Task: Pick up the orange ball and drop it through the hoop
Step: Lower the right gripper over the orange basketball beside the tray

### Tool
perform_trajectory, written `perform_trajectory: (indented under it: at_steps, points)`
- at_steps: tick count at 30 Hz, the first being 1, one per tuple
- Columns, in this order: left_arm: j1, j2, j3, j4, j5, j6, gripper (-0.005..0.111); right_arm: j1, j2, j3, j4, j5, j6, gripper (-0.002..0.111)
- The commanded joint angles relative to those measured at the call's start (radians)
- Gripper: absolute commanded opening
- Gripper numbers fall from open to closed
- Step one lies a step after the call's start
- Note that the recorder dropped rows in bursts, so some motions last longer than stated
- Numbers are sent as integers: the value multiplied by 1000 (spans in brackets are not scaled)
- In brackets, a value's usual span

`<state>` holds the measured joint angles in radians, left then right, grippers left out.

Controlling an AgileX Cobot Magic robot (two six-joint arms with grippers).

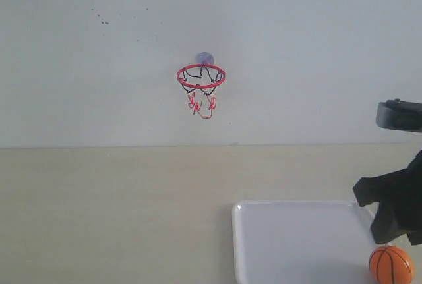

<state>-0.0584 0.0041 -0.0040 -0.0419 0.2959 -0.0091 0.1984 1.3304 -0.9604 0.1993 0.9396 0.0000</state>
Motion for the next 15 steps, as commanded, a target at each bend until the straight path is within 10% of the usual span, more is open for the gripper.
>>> perform_trajectory:
  at_steps: [1, 15]
  points:
    - [-4, -4, 4, 2, -9, 1, 4, -7, 114, -31, -29, -24, 0, 69]
    - [-4, -4, 4, 2, -9, 1, 4, -20, 326, -31, -247, -197, 121, 69]
